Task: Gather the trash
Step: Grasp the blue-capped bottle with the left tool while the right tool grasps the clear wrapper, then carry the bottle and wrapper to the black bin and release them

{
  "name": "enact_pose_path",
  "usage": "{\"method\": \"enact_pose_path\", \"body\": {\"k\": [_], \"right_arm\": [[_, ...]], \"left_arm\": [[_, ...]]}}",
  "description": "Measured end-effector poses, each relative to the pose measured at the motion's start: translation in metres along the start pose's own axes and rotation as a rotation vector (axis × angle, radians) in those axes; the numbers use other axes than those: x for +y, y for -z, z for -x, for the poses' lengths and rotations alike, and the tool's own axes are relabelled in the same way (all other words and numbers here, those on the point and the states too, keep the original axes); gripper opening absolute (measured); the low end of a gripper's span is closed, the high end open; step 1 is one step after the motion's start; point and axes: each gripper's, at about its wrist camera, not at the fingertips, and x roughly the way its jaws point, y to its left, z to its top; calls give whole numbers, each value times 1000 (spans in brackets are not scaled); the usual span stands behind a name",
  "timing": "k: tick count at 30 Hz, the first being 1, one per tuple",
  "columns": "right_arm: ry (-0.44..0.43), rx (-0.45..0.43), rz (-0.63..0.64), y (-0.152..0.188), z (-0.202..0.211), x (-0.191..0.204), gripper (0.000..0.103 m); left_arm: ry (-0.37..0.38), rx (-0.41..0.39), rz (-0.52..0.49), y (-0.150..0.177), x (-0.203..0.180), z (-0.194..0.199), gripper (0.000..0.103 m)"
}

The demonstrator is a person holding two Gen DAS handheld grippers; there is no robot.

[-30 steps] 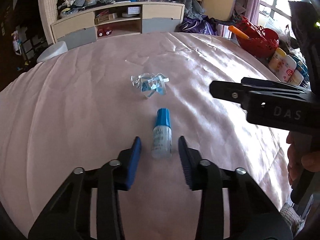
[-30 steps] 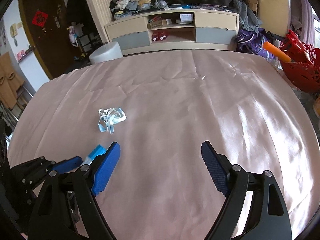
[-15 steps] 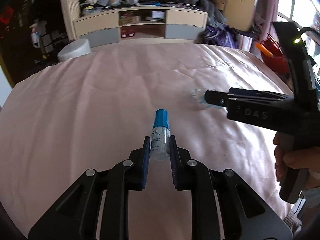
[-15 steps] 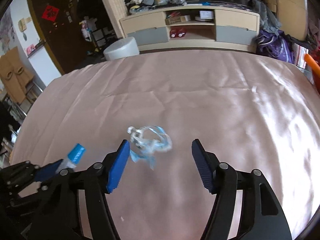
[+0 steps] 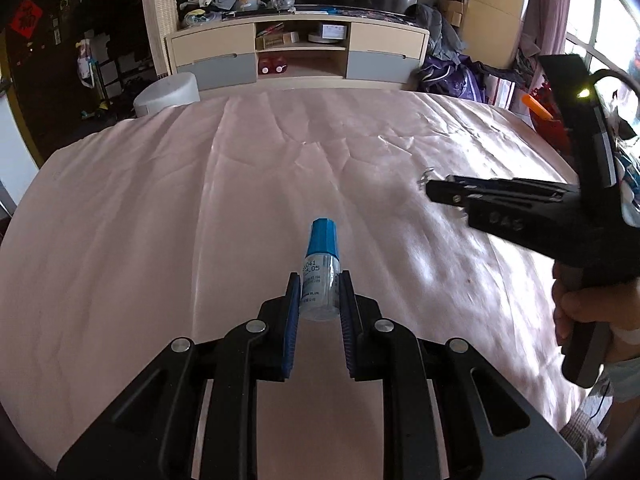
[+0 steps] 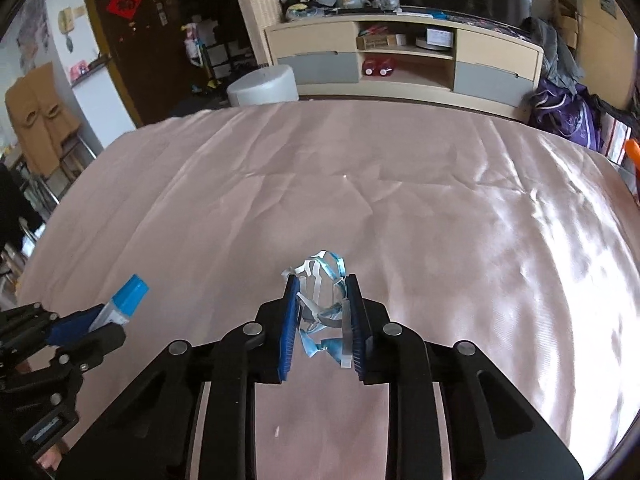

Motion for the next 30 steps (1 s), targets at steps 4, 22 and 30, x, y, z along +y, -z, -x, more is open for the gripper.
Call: {"method": "enact_pose_path", "body": {"k": [4,22,30], "right_arm": [[-5,-24,-15,15,33,-10,24],[-57,-76,27,159,170,5,26],[-121,7,1,221,149,24,27]], "left_arm": [[10,-22,-6,9,-9,20,18],[64,-65,-41,132,-73,120,18],[86,-5,-40,198,-82,123,18]]}}
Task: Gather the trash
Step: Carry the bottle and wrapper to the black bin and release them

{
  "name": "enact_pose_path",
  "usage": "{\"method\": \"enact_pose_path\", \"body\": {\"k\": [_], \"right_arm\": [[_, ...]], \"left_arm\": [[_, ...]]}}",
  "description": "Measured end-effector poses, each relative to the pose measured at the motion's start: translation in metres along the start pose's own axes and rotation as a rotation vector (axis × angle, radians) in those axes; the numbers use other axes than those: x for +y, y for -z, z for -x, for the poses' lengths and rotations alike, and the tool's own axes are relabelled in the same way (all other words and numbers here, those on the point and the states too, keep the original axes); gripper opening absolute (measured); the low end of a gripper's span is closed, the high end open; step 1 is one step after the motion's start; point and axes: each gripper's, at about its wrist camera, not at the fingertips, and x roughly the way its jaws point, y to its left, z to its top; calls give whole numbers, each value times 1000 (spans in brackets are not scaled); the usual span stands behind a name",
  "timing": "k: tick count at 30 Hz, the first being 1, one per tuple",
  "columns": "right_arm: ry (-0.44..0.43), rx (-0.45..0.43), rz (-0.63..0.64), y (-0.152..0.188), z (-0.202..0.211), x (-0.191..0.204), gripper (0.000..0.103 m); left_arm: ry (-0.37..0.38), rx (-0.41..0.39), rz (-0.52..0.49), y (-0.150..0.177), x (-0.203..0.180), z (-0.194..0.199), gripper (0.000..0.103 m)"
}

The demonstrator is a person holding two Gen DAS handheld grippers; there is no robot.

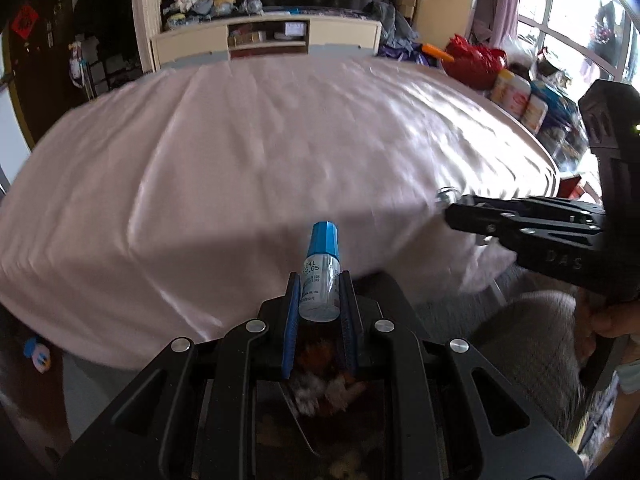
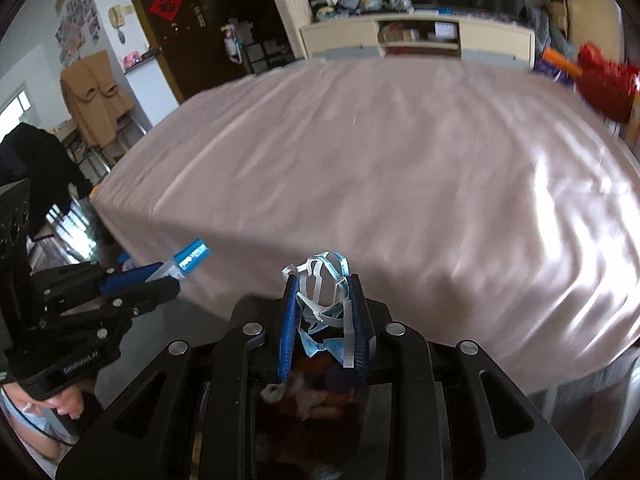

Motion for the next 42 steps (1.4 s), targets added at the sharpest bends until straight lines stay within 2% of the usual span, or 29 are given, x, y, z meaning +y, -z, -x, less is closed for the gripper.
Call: {"method": "enact_pose_path", "body": {"k": [7,14,19,20,24,26,27,29,31,33,34,37,42], "right_arm": [[-3,63,-59,47,-32,0,26],[9,146,-94,75,-65,-2,27],[37,173,-110,78,-73,-4,29],[43,173,-116,79,-73,-4,31],[53,171,-122,80,-72,-6,51],[57,169,-124,80,-72,-7,57],[58,168,-126,80,-71,-8,63],[59,156,-138,79,-68,-11,73],[58,137,-162,77,-63,-14,90],[58,116,-190,73,-55,-18,100],[61,102,-203,72,-49,-21,100],[87,56,-223,69,-26,-26,100],[125,-78,-161,59,24,-15,100]], "left_arm": [[50,95,85,58,-1,-35,18],[72,179,89,84,-10,-69,18],[65,217,78,92,-12,-82,19],[66,222,79,93,-11,-83,24],[51,225,80,95,-9,-84,39],[42,221,86,94,-6,-82,51],[35,217,91,94,-5,-81,54],[23,208,98,93,-2,-75,70],[5,196,98,93,1,-68,79],[-25,180,94,91,4,-59,89],[-49,165,96,90,6,-52,95],[-92,127,112,81,13,-31,95],[-145,26,125,63,16,9,95]]}}
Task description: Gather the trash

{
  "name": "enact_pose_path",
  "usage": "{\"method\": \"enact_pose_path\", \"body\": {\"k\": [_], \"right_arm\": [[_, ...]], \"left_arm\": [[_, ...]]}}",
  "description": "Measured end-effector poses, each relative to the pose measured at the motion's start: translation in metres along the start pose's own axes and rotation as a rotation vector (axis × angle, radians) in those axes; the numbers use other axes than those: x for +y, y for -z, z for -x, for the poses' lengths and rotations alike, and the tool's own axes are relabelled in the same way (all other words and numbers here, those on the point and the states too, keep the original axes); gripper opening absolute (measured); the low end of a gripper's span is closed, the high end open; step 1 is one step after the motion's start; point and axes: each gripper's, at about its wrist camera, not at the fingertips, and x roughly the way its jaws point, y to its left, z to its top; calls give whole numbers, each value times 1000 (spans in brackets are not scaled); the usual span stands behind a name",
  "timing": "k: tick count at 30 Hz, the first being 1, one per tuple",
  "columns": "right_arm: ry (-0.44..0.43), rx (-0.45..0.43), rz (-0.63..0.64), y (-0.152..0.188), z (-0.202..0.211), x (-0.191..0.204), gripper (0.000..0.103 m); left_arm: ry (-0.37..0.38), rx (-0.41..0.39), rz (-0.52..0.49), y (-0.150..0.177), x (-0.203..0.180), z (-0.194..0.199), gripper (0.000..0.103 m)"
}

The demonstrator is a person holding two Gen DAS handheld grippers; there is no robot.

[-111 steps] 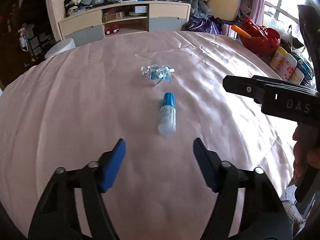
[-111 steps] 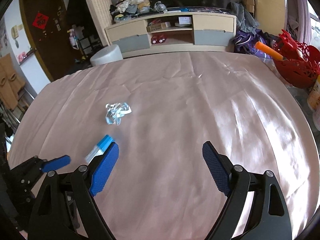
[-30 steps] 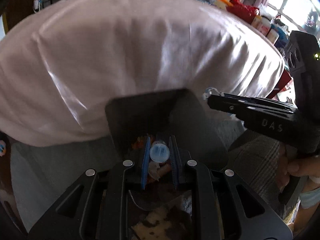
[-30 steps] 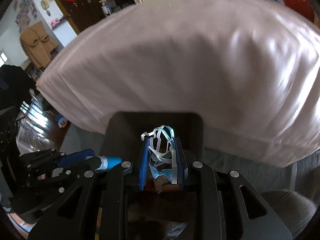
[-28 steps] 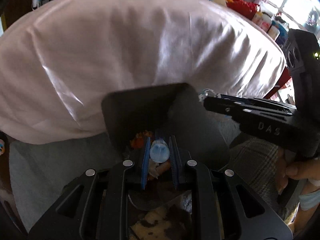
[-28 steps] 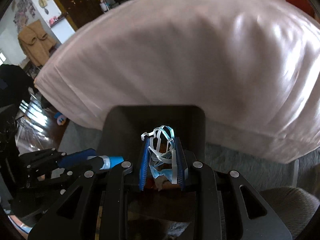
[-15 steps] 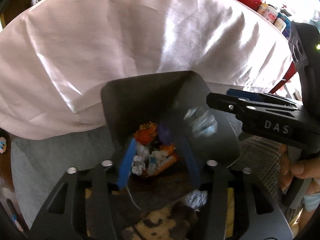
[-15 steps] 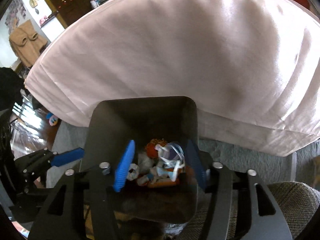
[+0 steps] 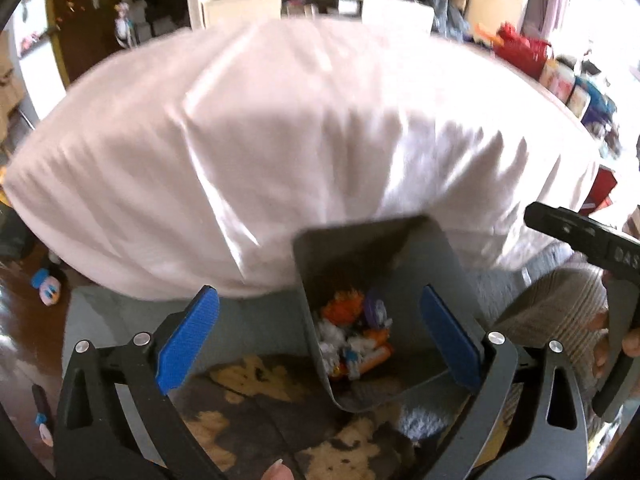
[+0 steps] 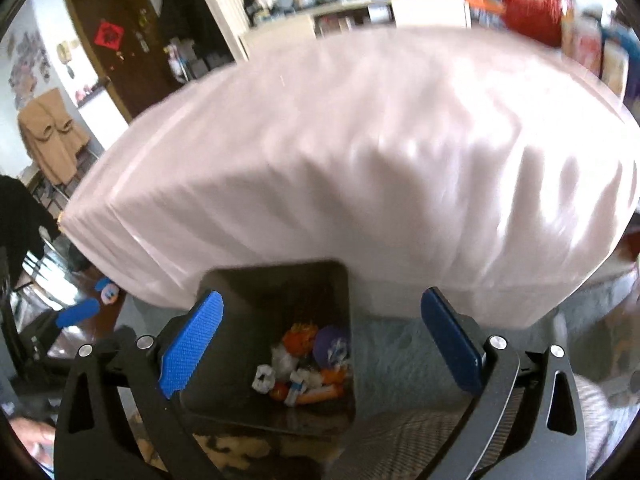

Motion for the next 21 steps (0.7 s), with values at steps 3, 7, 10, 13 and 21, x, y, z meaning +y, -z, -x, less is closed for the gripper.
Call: {"method": "enact_pose_path", "body": {"k": [3,7,10,13,21], "right_arm": [[29,-100,33,-11,34,8,100],[82,-270,48,-24,86,17,100],[120,-341,72,-28,115,26,100],[171,-390,124,-29,136,33,100],[238,-494,83,-34,176,26,100]], "left_arm": [[2,-121,24,-16,2,41,95],[-9,-264,37,-34,-1,88,95],[-47,-352,14,-41,-8,115,95],[-46,-400,-10,-44,-14,138,95],[-99,-501,-21,-55,-22,181,95]]}}
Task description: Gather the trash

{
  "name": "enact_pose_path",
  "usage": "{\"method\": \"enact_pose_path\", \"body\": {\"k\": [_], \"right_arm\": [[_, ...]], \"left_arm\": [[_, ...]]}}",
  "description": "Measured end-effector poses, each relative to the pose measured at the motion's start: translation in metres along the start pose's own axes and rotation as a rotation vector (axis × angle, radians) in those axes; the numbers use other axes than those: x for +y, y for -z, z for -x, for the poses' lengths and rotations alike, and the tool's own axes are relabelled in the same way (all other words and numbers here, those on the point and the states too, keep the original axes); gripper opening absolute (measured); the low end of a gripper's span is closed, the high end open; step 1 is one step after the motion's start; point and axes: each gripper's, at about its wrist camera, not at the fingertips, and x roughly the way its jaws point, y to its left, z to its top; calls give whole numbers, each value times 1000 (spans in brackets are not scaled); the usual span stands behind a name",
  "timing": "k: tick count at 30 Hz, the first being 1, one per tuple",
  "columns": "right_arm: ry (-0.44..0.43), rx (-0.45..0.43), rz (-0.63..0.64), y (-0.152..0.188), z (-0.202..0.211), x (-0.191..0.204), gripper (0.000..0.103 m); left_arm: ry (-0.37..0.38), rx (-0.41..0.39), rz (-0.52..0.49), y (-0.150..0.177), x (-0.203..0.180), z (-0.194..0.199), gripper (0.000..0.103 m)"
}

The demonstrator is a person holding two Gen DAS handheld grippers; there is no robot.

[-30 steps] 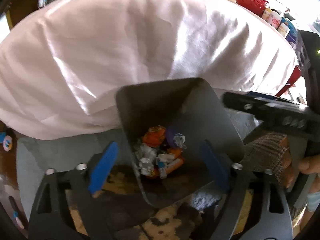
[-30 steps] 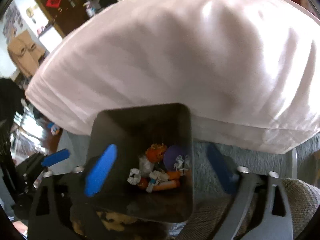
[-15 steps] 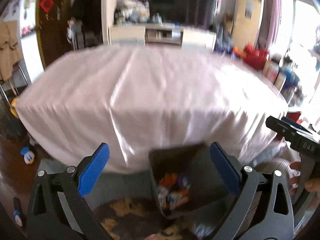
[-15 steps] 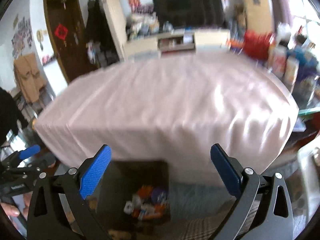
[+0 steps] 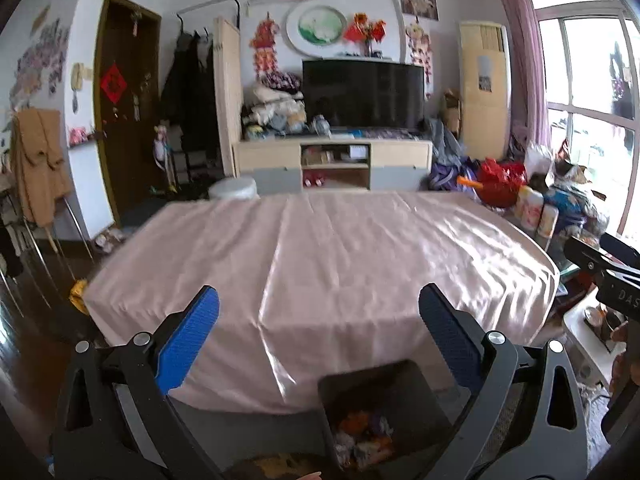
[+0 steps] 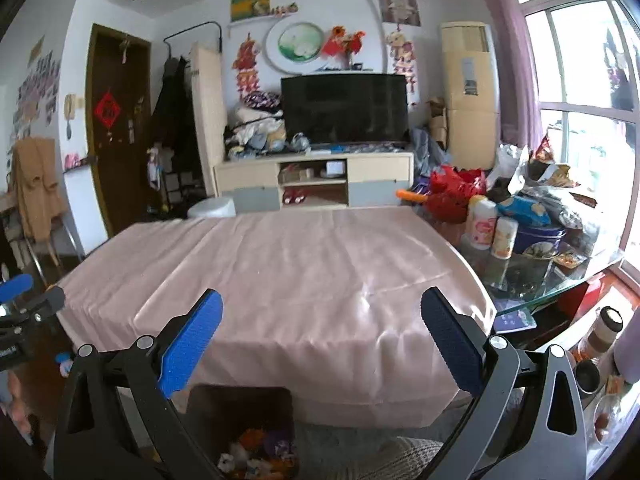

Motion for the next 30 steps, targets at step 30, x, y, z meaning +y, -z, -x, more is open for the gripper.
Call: {"method": "enact_pose_path", "body": {"k": [30], "right_arm": [[23,-14,32,5,12,13,100]], "left_arm": [[33,-9,44,8,13,9,95]]}}
